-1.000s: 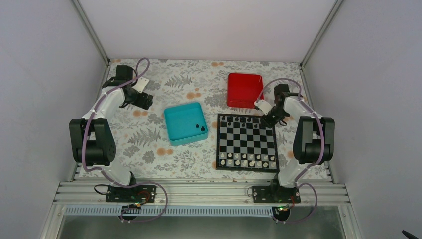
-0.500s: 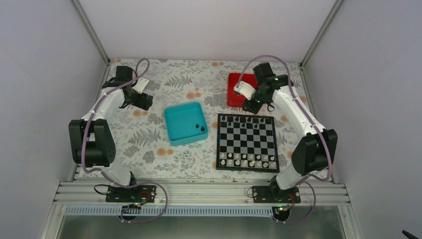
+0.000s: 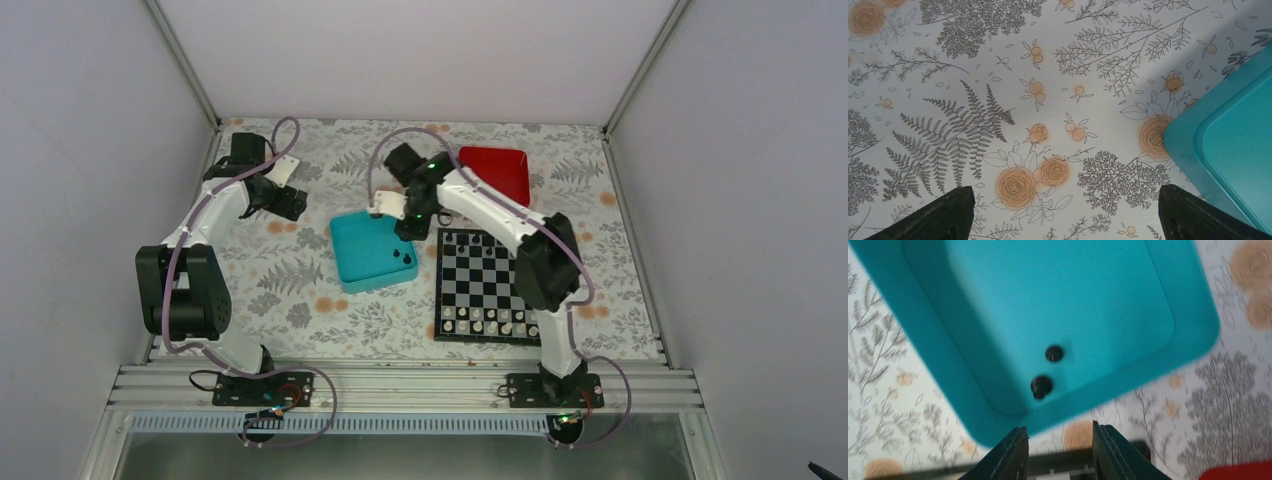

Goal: Set up the chess pieces on the board
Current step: Pick up the chess piece from the storage box.

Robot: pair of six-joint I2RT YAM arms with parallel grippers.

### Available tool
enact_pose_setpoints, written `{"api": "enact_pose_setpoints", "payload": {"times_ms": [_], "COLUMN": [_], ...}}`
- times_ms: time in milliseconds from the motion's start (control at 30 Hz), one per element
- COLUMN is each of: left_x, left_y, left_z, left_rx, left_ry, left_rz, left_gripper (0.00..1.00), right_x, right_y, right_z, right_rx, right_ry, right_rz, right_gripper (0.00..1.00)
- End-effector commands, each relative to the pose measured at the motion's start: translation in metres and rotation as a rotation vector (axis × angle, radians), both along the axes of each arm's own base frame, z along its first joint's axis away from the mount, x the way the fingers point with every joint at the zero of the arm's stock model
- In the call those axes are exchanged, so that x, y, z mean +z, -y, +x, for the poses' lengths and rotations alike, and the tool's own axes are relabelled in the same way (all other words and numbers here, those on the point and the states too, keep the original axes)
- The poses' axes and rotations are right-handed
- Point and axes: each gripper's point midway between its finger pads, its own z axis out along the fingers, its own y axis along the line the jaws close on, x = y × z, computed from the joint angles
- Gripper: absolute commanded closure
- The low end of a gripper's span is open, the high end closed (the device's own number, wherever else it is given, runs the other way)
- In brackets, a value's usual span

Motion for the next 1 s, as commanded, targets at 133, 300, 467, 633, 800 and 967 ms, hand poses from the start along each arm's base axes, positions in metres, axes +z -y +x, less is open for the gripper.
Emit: {"api": "enact_pose_setpoints", "payload": {"times_ms": [133,300,467,633,800,967], "left_x": [0.000,0.001,-0.007,-0.014,-0.017,-0.020], "left_y": [0.002,0.004,0.003,0.003,0.001,0.000], "left_z": [-0.001,-0.001,-0.002,-0.006,-0.010,-0.012], "left_rx": [-0.014,-0.024,-0.023,-0.022,-0.018,-0.011], "left_ry": [0.042,0.053,0.045,0.033,0.026,0.022], "left_rz": [-0.010,-0.012,-0.015,-0.019,-0.020,-0.021], "left_gripper": [0.09,0.09,0.09,0.09,0.09,0.09], "right_x": [-0.033,-0.065,-0.077,-0.083,-0.094,-0.101], "right_y": [-0.055,-0.051,-0.046,-0.041,-0.032,-0.030], "right_z": [0.009,0.011,0.018,0.017,0.008,0.005], "right_rx": [0.059,0.084,0.082,0.074,0.079,0.081], "right_ry": [0.069,0.062,0.082,0.075,0.027,-0.001], "right_rz": [-0.051,-0.141,-0.191,-0.215,-0.240,-0.241], "right_gripper": [0.64,0.63,0.60,0.59,0.60,0.63]}}
